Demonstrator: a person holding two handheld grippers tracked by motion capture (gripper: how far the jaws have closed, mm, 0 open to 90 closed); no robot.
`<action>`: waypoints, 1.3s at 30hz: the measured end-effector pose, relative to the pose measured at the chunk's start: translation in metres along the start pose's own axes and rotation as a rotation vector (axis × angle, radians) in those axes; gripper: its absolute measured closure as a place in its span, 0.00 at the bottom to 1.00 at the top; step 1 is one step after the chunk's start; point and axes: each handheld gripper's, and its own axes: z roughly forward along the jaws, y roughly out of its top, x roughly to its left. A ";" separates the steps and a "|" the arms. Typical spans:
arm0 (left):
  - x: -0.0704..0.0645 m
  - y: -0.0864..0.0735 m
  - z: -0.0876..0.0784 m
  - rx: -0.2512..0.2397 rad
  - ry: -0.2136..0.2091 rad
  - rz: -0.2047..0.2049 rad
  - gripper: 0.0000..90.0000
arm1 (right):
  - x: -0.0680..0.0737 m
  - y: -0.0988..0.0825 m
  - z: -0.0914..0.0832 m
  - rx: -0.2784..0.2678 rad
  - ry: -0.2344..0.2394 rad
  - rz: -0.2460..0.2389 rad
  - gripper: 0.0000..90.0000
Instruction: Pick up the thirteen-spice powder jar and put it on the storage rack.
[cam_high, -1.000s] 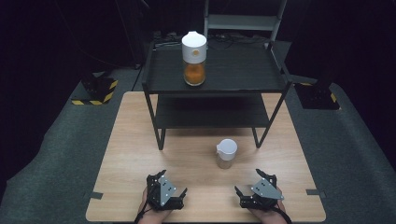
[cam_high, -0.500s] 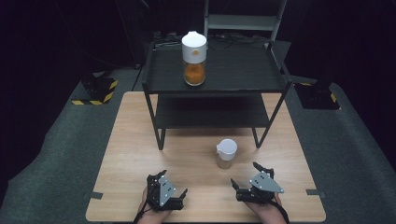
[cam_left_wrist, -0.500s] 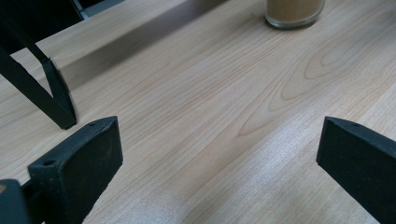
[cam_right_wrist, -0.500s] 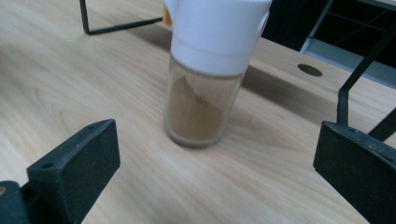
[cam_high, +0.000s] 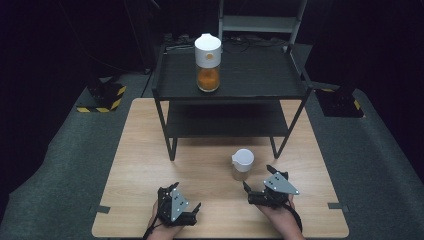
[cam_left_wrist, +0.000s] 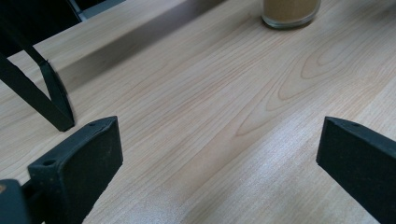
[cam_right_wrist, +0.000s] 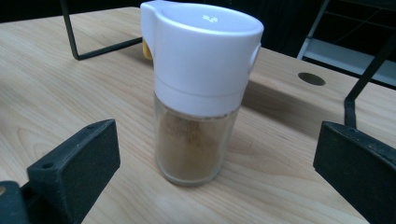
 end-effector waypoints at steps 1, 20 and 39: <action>0.000 0.000 0.000 0.000 0.000 0.000 0.01 | 0.000 0.001 0.003 0.000 0.003 0.001 0.00; 0.004 -0.002 -0.001 -0.012 -0.012 -0.027 0.01 | 0.004 -0.002 0.037 -0.052 0.024 0.086 0.15; 0.004 -0.003 -0.001 -0.016 -0.011 -0.021 0.01 | 0.005 -0.017 0.054 -0.110 0.017 0.135 0.33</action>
